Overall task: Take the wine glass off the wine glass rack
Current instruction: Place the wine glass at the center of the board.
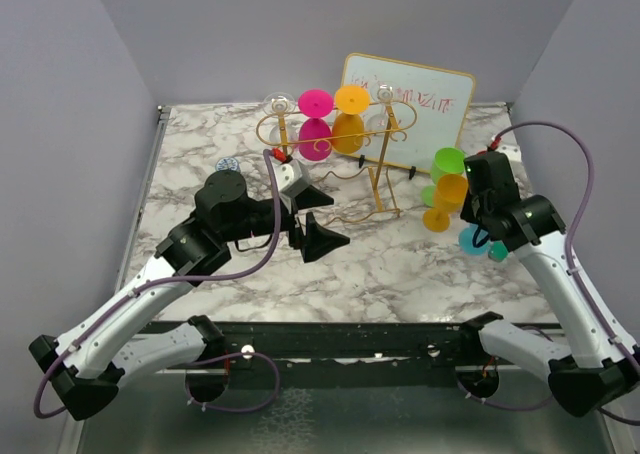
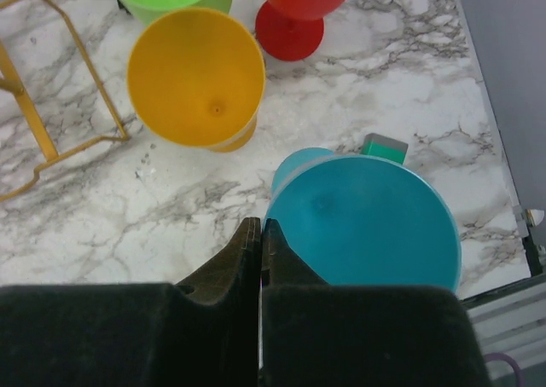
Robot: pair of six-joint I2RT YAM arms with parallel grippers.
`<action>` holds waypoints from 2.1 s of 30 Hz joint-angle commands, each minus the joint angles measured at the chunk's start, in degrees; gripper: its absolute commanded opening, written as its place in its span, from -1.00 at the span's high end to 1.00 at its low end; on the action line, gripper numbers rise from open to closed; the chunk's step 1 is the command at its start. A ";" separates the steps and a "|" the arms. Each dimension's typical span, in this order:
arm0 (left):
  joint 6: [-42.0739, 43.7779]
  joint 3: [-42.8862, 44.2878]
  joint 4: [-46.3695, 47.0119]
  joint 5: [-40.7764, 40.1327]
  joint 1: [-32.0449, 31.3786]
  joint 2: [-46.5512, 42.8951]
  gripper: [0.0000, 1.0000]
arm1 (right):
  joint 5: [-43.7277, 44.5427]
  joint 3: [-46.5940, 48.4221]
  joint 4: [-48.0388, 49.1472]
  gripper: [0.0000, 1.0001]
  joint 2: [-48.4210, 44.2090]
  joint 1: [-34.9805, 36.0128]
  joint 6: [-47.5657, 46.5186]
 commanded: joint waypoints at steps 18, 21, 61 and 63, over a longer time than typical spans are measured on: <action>0.96 -0.32 -2.83 -2.64 0.03 -1.56 -0.98 | -9.28 0.30 21.17 0.99 12.79 -18.70 -3.06; 1.12 -0.95 -2.86 -3.13 0.09 -2.26 -0.98 | -9.13 -0.10 21.94 0.99 13.54 -19.09 -2.74; 1.07 -1.80 -3.15 -4.57 0.09 -1.48 -0.98 | -7.32 0.37 21.84 0.53 18.87 -20.29 -0.83; 1.11 -1.99 -3.21 -4.61 0.10 -1.49 -0.98 | -7.89 0.54 21.40 0.53 18.78 -20.29 -0.95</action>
